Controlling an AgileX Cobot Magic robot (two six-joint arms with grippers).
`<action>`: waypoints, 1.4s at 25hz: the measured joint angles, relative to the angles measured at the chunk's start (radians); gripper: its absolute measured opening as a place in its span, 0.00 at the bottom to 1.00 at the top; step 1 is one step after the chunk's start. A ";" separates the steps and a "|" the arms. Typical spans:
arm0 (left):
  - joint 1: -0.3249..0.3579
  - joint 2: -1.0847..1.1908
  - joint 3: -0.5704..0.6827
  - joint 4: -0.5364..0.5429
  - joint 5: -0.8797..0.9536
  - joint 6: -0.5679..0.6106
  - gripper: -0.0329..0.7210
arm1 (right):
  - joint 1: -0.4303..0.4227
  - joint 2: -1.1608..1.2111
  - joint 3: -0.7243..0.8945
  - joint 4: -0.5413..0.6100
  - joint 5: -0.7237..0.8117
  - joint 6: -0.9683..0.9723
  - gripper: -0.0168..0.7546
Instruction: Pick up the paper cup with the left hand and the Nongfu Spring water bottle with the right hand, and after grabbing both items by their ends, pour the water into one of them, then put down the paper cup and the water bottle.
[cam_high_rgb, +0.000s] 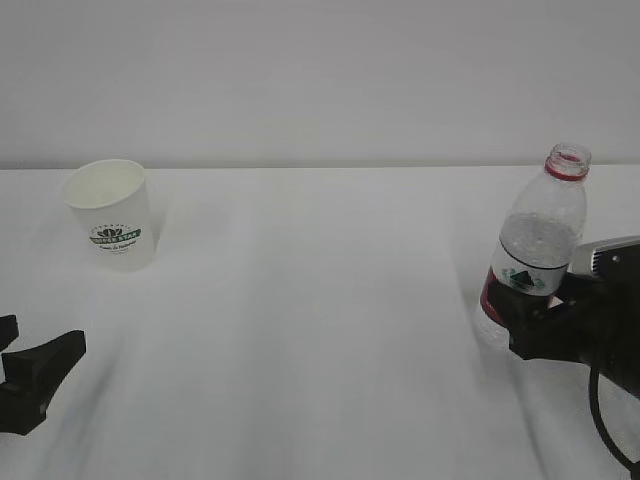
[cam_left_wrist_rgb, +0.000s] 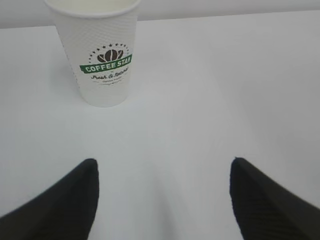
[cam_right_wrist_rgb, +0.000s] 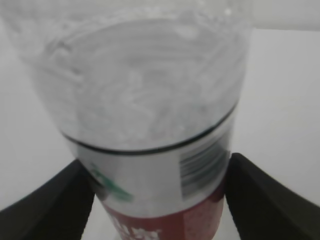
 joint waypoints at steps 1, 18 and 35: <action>0.000 0.000 0.000 0.000 -0.002 0.000 0.83 | 0.000 0.006 -0.007 0.002 0.000 0.003 0.80; 0.000 0.000 0.000 0.000 -0.004 0.000 0.83 | 0.000 0.025 -0.061 0.009 0.012 0.021 0.80; 0.000 0.000 0.000 0.045 -0.004 0.000 0.83 | 0.000 0.027 -0.061 -0.014 0.010 -0.123 0.80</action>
